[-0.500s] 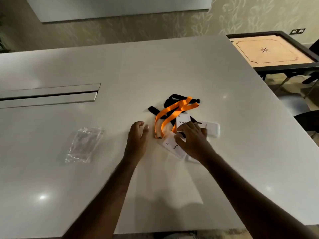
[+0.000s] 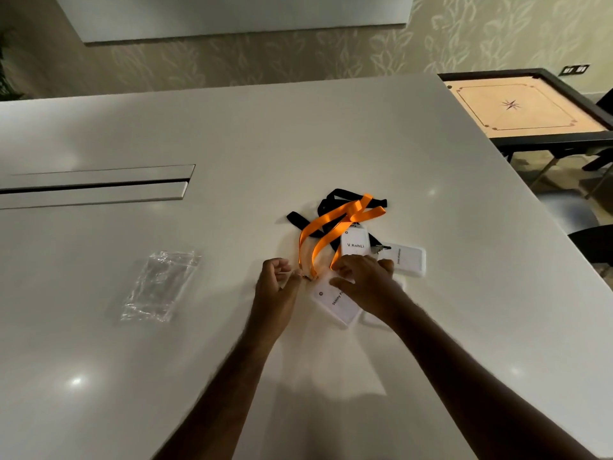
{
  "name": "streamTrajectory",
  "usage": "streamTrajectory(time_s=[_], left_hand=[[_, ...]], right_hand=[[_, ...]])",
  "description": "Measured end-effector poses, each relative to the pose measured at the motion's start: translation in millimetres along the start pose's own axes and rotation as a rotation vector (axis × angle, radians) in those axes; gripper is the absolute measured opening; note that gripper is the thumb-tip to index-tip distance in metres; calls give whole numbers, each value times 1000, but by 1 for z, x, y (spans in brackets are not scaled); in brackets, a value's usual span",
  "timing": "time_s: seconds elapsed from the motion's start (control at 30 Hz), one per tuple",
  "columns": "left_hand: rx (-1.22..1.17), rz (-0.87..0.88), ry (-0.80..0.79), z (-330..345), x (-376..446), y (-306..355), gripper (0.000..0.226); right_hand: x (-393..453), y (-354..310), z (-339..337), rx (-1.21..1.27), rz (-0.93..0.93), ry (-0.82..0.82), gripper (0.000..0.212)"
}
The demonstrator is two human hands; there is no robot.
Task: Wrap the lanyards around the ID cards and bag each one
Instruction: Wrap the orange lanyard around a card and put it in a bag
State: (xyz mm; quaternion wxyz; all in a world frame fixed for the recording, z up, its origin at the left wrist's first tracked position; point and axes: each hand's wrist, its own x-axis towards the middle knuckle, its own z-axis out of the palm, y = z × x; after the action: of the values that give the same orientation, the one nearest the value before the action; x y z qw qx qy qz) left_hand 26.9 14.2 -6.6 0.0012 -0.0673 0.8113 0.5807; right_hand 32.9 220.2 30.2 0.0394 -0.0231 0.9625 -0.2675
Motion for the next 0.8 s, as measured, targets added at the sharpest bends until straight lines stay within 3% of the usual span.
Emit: streamTrajectory(time_s=[0.27,0.47,0.6,0.7,0.8], left_hand=[[-31,-69,10,-7,-9,5,27],[-250,-183,0,-7,-21,25,29],[-311,-78,-52,-16,-23,41,15],[-334,-29,-43,-29,-23,48,18],[-309,32,-33,-44,-25,53,23]], right_hand=[[1,-12,-13,366,48,-51,8],[3,-30,-17,620,33,12,21],[4,-43,-13,818,64,13,18],[2,-51,-11,967,36,-15,6],[3,-57,-13,1034,-4,-31,30]])
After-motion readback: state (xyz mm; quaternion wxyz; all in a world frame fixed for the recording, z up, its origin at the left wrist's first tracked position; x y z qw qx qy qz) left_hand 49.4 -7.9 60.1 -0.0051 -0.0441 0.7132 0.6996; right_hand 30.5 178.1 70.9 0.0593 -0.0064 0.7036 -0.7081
